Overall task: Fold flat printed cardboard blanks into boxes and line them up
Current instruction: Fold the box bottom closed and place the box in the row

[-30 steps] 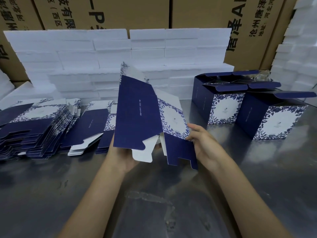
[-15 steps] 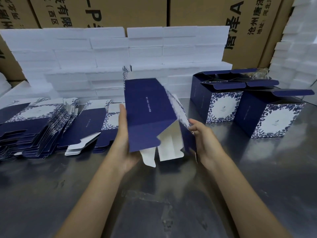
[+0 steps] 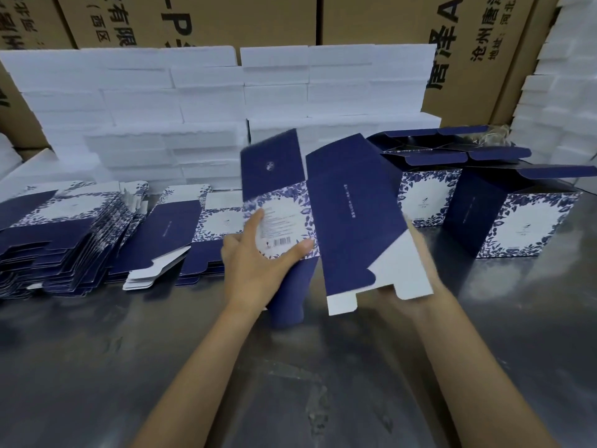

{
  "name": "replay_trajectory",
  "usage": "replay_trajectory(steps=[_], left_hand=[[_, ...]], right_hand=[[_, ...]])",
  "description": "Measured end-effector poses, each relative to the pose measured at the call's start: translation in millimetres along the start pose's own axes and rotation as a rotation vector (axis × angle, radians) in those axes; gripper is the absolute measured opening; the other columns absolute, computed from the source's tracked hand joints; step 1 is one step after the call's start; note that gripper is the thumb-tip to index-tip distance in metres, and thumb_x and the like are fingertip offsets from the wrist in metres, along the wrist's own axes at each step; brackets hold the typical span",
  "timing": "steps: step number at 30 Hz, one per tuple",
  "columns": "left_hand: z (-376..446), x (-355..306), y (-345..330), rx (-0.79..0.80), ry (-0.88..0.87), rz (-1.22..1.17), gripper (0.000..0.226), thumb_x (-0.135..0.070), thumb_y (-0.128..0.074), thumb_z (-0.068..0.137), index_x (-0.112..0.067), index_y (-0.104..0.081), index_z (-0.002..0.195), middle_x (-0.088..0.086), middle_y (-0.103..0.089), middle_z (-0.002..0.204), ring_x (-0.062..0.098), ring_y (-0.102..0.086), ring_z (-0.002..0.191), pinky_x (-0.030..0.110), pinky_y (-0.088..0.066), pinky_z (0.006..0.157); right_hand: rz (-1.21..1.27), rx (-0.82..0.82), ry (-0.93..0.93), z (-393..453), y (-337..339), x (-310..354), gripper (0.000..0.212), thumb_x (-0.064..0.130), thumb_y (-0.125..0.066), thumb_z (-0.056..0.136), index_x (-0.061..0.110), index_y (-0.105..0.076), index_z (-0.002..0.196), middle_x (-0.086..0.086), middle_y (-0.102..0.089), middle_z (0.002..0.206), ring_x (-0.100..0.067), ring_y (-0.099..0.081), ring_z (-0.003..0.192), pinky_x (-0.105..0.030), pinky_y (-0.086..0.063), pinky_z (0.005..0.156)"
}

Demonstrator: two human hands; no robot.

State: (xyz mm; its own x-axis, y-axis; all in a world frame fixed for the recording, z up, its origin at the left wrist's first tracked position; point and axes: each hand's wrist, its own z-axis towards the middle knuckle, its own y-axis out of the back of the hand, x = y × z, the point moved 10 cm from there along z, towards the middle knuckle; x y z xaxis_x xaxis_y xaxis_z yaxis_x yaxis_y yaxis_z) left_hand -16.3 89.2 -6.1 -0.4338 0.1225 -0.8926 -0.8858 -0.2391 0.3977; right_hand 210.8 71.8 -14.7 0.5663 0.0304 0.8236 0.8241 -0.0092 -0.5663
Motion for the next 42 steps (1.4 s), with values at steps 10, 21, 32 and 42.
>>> replay_trajectory(steps=[10, 21, 32, 42], left_hand=[[19, 16, 19, 0.078, 0.095, -0.546, 0.062, -0.021, -0.085, 0.077, -0.026, -0.056, 0.132, -0.007, -0.074, 0.11, 0.002, -0.072, 0.092, 0.019, -0.056, 0.078], [16, 16, 2, 0.34, 0.093, -0.495, 0.024, -0.043, -0.072, 0.088, -0.033, -0.072, 0.11, -0.009, -0.076, 0.11, 0.01, -0.074, 0.097, 0.026, -0.057, 0.077], [19, 24, 11, 0.219, 0.139, -0.51, 0.03, -0.051, -0.059, 0.096, -0.031, -0.068, 0.117, -0.006, -0.077, 0.104, 0.016, -0.076, 0.09, 0.028, -0.059, 0.063], [29, 40, 31, 0.033, 0.214, -0.442, 0.033, -0.061, -0.061, 0.09, -0.029, -0.061, 0.082, -0.014, -0.076, 0.077, 0.01, -0.074, 0.076, 0.037, -0.057, 0.08]], right_hand=[[-0.284, -0.068, -0.004, 8, 23, -1, 0.027, 0.017, -0.062, 0.099, 0.02, -0.067, 0.126, -0.008, -0.076, 0.119, -0.03, -0.074, 0.105, -0.047, -0.057, 0.095], [-0.198, -0.079, -0.002, 10, 30, -4, 0.026, 0.022, -0.065, 0.098, 0.017, -0.07, 0.123, -0.009, -0.076, 0.116, -0.027, -0.075, 0.103, -0.04, -0.063, 0.077], [-0.336, -0.126, -0.042, 12, 35, -8, 0.027, 0.039, -0.063, 0.1, 0.02, -0.082, 0.096, -0.009, -0.079, 0.103, -0.026, -0.078, 0.089, -0.036, -0.062, 0.063], [-0.338, 0.028, -0.113, 7, 24, -16, 0.023, 0.041, -0.065, 0.097, 0.028, -0.082, 0.103, -0.008, -0.077, 0.113, -0.024, -0.077, 0.095, -0.035, -0.062, 0.07]])
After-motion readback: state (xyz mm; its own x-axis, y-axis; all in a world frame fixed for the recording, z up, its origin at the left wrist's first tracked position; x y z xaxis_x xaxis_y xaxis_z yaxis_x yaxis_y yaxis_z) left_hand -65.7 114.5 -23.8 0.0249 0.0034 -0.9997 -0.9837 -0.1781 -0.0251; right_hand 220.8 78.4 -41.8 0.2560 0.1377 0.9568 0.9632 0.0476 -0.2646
